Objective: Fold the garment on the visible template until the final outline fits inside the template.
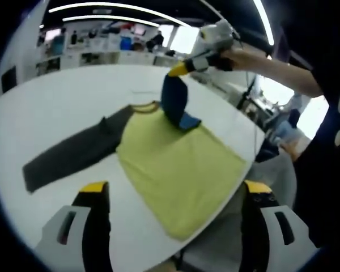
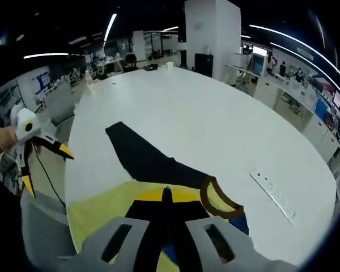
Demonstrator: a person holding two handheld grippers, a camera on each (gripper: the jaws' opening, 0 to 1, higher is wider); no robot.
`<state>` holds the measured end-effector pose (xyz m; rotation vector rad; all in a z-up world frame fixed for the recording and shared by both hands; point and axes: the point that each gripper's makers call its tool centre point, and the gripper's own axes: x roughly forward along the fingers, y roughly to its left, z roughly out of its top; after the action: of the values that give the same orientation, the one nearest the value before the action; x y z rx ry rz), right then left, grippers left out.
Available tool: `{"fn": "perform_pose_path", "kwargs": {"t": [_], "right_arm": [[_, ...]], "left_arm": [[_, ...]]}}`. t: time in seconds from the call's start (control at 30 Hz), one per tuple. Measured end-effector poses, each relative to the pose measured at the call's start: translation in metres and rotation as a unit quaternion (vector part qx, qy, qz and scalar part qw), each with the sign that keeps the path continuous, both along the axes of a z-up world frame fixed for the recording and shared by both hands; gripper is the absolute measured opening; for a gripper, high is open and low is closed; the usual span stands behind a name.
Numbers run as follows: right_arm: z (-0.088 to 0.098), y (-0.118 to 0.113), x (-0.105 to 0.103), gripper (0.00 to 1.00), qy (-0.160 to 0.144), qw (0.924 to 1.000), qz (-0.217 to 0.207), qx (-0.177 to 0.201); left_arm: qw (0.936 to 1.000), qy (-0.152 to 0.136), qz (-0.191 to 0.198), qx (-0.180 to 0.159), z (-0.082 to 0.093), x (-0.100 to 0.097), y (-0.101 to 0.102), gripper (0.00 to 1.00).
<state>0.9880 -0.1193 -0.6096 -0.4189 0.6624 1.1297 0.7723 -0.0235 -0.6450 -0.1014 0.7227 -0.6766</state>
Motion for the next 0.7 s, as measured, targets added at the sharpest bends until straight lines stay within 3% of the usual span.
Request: {"fn": "perform_pose_path", "kwargs": {"t": [0.37, 0.7], "right_arm": [[-0.043, 0.030, -0.005, 0.02, 0.030, 0.9993, 0.003, -0.022], [-0.073, 0.053, -0.010, 0.02, 0.079, 0.9963, -0.025, -0.020]], "left_arm": [[0.9999, -0.005, -0.009, 0.009, -0.007, -0.003, 0.006, 0.98], [1.0000, 0.002, -0.003, 0.005, -0.016, -0.005, 0.012, 0.97]]}}
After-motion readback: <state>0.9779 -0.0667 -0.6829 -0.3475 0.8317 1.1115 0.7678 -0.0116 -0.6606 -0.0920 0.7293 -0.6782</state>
